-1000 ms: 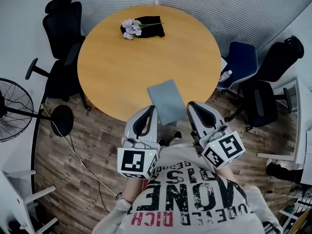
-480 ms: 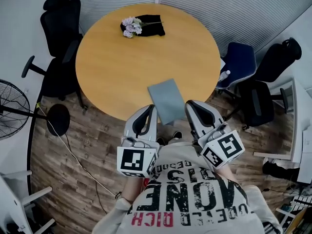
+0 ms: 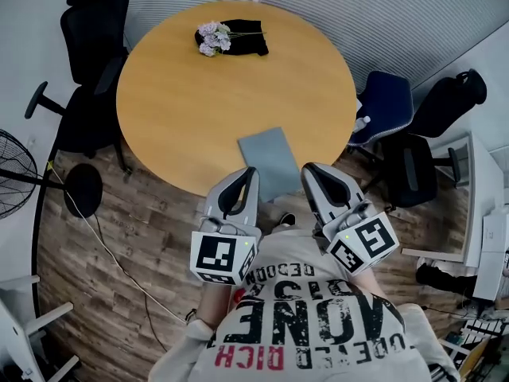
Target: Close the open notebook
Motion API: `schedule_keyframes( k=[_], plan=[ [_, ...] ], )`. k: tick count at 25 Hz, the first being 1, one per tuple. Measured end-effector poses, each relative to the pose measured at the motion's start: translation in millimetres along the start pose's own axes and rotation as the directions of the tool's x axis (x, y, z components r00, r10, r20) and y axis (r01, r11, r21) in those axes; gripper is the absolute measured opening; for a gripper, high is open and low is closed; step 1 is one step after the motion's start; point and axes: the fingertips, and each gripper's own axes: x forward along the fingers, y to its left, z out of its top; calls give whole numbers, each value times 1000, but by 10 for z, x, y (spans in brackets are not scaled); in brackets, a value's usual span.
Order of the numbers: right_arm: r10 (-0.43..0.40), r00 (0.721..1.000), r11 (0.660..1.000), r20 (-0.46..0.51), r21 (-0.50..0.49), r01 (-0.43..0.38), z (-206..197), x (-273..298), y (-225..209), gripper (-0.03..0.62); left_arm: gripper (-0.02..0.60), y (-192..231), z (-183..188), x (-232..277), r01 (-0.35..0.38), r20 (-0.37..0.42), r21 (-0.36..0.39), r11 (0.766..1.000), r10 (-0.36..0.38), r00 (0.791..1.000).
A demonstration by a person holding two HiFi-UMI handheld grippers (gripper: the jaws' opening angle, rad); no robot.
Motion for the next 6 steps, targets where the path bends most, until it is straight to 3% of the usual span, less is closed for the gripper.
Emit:
schedule_keyframes(
  k=[6],
  plan=[
    [-60,998,998,15,-26,61,124,68,-266,20,11,148,85,76,-3,36,5,1000,2,999]
  ],
)
